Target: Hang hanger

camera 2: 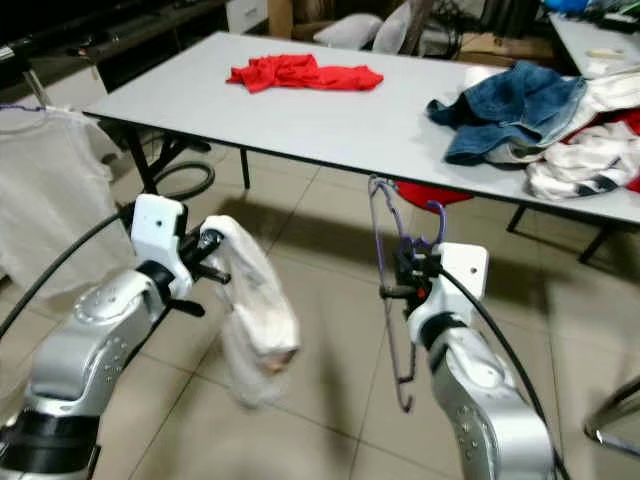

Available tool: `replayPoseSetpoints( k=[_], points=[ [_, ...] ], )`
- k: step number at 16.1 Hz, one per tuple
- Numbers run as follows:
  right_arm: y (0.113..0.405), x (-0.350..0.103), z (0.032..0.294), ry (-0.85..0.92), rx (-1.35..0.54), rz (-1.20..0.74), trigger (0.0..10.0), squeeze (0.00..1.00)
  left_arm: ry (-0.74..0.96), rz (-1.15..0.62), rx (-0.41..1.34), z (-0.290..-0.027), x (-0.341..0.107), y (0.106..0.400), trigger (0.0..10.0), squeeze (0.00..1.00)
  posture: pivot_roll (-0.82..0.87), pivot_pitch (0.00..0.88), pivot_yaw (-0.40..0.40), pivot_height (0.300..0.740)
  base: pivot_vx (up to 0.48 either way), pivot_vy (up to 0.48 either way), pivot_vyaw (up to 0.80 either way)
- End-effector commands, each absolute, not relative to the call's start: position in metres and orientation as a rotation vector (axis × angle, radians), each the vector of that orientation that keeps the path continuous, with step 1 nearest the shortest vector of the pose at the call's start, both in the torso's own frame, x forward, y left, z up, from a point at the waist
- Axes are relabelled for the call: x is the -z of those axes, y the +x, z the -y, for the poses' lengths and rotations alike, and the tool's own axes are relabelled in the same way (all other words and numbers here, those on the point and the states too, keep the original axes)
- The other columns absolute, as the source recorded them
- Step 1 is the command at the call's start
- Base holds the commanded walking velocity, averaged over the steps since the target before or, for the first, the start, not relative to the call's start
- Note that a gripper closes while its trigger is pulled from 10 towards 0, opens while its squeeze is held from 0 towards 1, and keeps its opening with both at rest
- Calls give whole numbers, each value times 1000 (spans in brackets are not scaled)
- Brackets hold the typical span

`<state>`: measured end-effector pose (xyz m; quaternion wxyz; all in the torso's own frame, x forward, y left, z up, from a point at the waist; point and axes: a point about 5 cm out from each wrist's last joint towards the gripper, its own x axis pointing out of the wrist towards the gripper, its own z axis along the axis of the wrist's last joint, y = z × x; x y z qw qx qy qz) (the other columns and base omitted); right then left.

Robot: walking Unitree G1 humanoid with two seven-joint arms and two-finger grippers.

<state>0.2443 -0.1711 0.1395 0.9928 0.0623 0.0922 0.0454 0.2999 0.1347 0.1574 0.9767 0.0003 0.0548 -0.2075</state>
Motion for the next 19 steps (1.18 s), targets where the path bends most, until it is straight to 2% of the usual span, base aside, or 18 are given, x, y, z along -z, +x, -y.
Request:
replayPoseSetpoints(
  k=[1,2,8,19],
  points=[
    [245,-143,166,124,-106,-167,10000,0,10,-91,404,-141,-161,301,10000,0,-29,0,35,740,311,0,800],
    [245,-143,164,130,-114,-165,10000,0,17,-92,410,-140,-161,300,10000,0,-27,0,34,740,311,0,800],
    [248,-143,163,167,-123,-157,10000,0,20,-90,410,-141,-160,298,10000,0,-18,0,11,740,312,0,0],
    [247,-147,161,154,-144,-114,10000,0,14,-66,415,-141,-163,302,10000,0,-28,0,33,740,322,0,0]
  ],
)
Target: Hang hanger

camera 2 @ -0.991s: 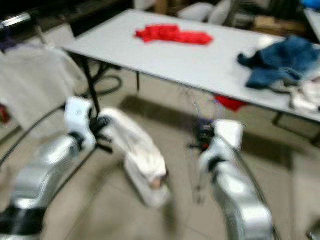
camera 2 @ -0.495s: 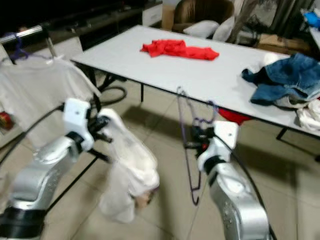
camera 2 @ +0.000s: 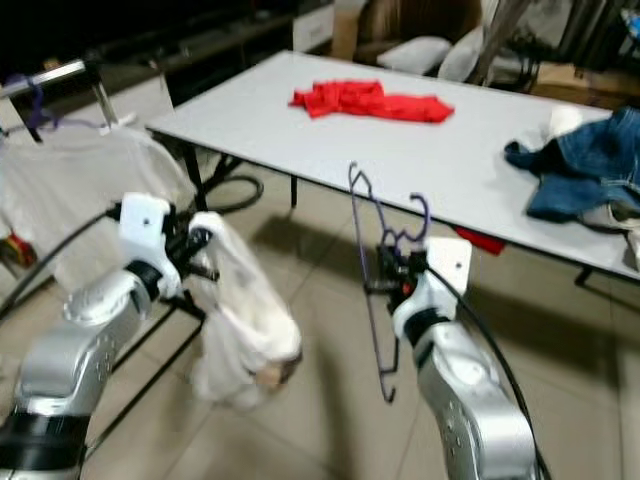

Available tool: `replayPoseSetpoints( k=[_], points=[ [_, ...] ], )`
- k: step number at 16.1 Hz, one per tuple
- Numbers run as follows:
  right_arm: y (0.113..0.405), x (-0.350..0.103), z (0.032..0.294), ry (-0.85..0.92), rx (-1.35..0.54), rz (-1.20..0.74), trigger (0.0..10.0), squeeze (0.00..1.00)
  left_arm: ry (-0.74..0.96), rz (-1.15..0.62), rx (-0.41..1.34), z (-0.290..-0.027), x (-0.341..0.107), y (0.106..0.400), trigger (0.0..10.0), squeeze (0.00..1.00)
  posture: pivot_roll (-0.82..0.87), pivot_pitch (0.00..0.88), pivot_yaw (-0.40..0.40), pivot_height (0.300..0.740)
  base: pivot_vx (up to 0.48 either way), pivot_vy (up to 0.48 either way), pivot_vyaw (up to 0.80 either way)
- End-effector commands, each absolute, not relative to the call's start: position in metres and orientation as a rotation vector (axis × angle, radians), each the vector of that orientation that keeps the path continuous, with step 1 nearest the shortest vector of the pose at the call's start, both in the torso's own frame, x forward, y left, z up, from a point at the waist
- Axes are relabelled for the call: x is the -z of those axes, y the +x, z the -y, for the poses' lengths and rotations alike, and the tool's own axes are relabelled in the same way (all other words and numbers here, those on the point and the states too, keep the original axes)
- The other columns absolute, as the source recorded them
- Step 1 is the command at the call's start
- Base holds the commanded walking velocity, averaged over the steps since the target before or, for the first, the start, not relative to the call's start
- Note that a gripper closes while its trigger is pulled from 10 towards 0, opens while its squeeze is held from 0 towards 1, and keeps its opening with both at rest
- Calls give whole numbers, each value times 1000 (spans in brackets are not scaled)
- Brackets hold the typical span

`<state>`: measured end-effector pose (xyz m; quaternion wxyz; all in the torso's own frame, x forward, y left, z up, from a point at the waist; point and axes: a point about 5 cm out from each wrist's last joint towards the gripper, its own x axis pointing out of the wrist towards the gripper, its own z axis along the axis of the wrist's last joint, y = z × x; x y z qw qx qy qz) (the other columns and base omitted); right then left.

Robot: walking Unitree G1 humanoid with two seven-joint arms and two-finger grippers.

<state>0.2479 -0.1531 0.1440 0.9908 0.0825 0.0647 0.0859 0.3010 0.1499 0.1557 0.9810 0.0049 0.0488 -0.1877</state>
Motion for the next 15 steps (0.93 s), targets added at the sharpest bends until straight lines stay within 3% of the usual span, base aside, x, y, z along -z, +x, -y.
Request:
replayPoseSetpoints(
  k=[1,4,15],
  points=[
    [247,-146,161,154,-144,-113,10000,0,15,-63,413,-141,-163,302,10000,0,-27,0,29,740,337,0,0],
    [247,-144,160,159,-155,-134,10000,0,13,-63,408,-143,-161,301,10000,0,-27,0,28,740,344,0,0],
    [242,-153,157,167,-225,-81,10000,0,0,-60,445,-134,-161,299,10000,0,-26,0,12,740,342,0,-766]
  ],
)
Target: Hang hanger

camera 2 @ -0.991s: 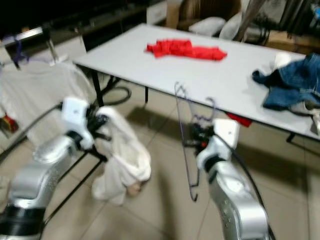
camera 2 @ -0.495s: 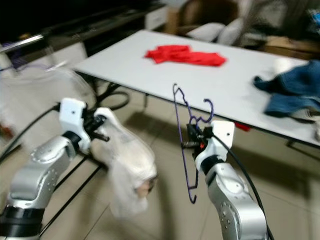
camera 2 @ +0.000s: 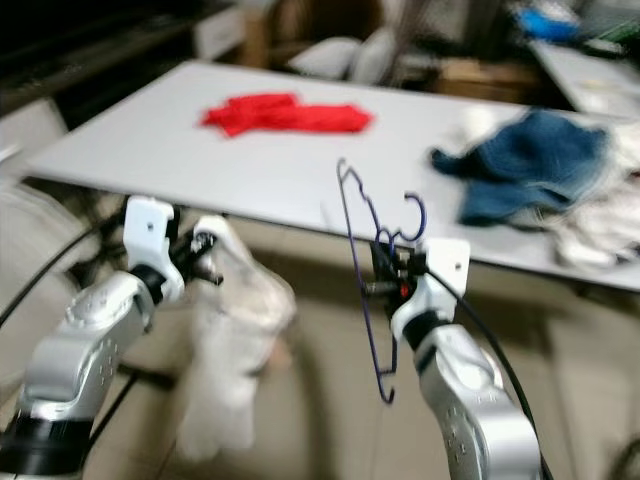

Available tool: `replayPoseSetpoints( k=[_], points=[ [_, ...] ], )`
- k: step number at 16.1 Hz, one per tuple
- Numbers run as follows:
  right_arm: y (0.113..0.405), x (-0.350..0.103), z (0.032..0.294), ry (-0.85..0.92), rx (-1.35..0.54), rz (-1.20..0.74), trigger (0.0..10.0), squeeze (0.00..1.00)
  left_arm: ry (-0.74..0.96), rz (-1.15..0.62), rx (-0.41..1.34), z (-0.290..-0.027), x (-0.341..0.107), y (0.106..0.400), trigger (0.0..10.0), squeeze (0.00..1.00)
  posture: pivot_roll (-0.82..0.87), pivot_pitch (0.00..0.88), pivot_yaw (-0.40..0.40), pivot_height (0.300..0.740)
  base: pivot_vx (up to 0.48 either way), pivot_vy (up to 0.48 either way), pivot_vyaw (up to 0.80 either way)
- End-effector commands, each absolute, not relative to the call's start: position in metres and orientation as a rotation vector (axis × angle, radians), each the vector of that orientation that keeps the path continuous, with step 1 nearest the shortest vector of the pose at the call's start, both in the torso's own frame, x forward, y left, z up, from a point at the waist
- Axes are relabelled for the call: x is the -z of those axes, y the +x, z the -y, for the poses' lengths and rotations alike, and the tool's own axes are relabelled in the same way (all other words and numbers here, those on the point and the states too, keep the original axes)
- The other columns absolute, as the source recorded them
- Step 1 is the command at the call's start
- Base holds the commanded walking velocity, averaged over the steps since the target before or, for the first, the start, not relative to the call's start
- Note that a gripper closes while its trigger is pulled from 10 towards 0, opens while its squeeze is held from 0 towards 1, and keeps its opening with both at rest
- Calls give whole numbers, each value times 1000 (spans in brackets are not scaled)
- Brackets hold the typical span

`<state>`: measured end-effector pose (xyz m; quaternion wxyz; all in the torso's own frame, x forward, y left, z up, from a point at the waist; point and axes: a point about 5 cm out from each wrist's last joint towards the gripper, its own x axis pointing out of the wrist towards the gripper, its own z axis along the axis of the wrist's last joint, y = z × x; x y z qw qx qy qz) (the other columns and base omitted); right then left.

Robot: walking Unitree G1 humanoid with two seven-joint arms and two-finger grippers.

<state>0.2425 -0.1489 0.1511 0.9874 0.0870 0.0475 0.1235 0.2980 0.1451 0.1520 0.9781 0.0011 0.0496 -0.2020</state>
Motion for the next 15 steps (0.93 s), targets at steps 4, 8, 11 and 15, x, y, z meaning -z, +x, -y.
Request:
replayPoseSetpoints(
  k=[4,8,11,15],
  points=[
    [241,-155,157,163,-232,-68,10000,0,-3,-51,467,-129,-163,301,10000,0,-36,0,20,740,343,0,-764],
    [241,-158,160,156,-226,-54,10000,0,-6,-44,471,-127,-164,303,10000,0,-40,0,13,740,342,0,-577],
    [243,-164,161,155,-231,-24,10000,0,-2,-34,475,-127,-166,303,10000,0,-40,0,13,740,342,0,0],
    [235,-179,164,107,-389,23,10000,0,-2,12,508,-120,-179,309,10000,0,-54,0,17,740,340,0,0]
  ],
)
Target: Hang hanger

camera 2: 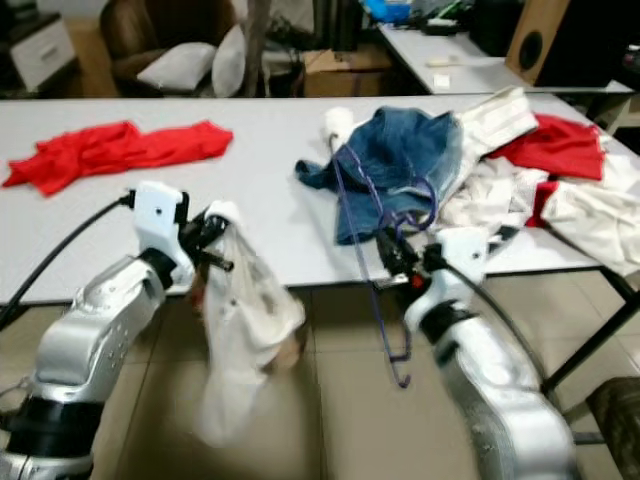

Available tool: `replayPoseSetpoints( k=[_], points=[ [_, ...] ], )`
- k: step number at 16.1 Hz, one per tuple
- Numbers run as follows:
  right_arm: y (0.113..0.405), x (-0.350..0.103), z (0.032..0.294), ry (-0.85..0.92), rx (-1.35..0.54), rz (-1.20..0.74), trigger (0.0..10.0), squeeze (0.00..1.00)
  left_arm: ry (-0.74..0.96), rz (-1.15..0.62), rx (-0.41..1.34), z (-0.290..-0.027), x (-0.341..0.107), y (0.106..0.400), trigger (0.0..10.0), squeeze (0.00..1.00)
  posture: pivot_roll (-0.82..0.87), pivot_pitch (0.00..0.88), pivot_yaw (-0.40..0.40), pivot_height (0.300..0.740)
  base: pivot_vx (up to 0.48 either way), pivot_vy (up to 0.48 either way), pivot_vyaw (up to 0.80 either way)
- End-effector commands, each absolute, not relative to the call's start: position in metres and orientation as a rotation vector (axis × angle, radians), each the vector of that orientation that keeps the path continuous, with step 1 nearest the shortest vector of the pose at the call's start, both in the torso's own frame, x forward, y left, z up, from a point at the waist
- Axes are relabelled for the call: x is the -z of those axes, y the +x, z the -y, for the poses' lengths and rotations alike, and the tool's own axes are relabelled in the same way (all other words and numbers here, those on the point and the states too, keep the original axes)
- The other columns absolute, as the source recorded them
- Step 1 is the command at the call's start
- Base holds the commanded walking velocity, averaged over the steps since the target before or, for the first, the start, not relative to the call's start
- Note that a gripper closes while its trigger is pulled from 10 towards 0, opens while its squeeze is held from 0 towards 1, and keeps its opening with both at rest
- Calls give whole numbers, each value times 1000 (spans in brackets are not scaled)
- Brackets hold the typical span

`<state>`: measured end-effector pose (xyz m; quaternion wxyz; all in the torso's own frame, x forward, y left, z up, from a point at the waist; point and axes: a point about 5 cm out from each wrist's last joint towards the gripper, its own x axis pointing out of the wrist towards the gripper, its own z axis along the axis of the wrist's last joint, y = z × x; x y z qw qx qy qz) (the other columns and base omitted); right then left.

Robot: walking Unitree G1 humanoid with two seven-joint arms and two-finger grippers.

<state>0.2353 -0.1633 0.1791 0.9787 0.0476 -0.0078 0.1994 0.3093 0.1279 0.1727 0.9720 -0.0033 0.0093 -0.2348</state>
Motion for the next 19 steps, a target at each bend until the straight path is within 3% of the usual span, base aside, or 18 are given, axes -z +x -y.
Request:
replayPoseSetpoints(
  k=[1,4,6,7,11,13,16,19],
  points=[
    [227,-186,166,91,-482,18,10000,0,-9,21,521,-116,-182,311,10000,0,-56,0,20,740,345,0,0],
    [198,-202,189,-27,-706,-48,10000,0,35,63,537,-117,-198,336,10000,0,-64,0,32,740,340,0,0],
    [191,-205,201,-70,-745,-75,10000,0,72,91,531,-120,-210,349,10000,0,-68,0,38,740,341,0,0],
    [180,-211,210,-114,-821,-142,10000,0,121,150,532,-122,-237,370,10000,0,-70,0,45,740,341,0,0],
    [167,-226,219,-145,-897,-172,10000,0,226,207,556,-115,-274,400,10000,0,-83,0,58,740,343,0,0],
    [166,-225,210,-142,-978,-190,10000,0,186,256,605,-100,-294,404,10000,0,-92,0,64,740,339,0,0],
    [189,-205,188,-193,-1027,-290,10000,0,86,395,751,-72,-336,397,10000,0,-97,0,60,740,342,0,0],
    [237,-196,187,-323,-914,-307,10000,0,-26,526,819,-74,-375,386,10000,0,-82,0,37,740,341,0,0]
  ],
)
